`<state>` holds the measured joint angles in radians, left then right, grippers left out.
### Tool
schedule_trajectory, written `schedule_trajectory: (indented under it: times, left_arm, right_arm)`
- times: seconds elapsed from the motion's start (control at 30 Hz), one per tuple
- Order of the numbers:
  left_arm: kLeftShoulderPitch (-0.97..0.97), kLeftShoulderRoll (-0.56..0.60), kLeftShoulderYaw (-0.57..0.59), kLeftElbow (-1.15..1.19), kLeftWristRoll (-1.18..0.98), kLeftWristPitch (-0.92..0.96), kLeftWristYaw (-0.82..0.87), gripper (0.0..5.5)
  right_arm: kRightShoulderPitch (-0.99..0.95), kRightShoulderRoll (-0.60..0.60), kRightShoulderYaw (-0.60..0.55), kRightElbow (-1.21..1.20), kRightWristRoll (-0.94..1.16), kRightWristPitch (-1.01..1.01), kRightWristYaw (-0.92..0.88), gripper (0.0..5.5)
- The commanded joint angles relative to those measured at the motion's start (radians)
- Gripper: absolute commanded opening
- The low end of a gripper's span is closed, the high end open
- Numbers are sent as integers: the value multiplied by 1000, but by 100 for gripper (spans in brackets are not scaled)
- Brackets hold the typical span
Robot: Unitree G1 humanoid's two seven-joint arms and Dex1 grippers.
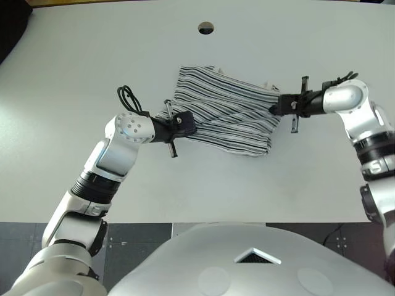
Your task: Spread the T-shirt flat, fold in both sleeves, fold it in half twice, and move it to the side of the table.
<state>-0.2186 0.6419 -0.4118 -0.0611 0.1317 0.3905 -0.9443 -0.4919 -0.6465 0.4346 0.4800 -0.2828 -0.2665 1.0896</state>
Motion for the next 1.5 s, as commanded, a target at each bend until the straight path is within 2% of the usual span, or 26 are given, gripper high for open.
schedule_trajectory:
  times: [0.03, 0.13, 0.27, 0.47, 0.63, 0.83, 0.93, 1.07, 1.2, 1.37, 1.5]
  left_arm:
    - [-30, 51, 2, 113, 28, -37, -23, 12]
    - [-68, 36, -11, 187, 44, -93, -17, 12]
    - [-121, -6, -22, 265, 55, -148, 9, 12]
    - [-153, -66, -18, 319, 59, -233, 58, 12]
    - [-109, -16, 79, 184, -36, -282, 15, 12]
    - [46, 100, 144, -96, -149, -262, -94, 12]
    - [88, 100, 132, -181, -161, -229, -94, 12]
    - [158, 75, 79, -294, -154, -155, -67, 12]
    - [200, 74, 35, -293, -112, -117, -39, 12]
    - [236, 106, 9, -301, -74, -76, -42, 12]
    - [252, 116, 7, -319, -65, -55, -42, 12]
  right_arm:
    - [200, -93, 51, -266, 31, 106, 141, 10]
    - [313, -135, 60, -506, 101, 206, 191, 10]
    - [437, -128, 86, -760, 172, 322, 178, 10]
    - [479, -103, 77, -826, 190, 373, 104, 10]
    - [451, -96, -36, -894, 313, 440, 68, 10]
    - [284, -55, -198, -903, 601, 640, 85, 10]
    - [188, -2, -196, -806, 640, 701, 63, 10]
    - [25, 153, -74, -469, 435, 637, -105, 10]
    - [-97, 285, -27, -121, 303, 527, -234, 10]
    - [-200, 391, 5, 243, 178, 345, -348, 10]
    - [-232, 416, 21, 404, 113, 275, -357, 10]
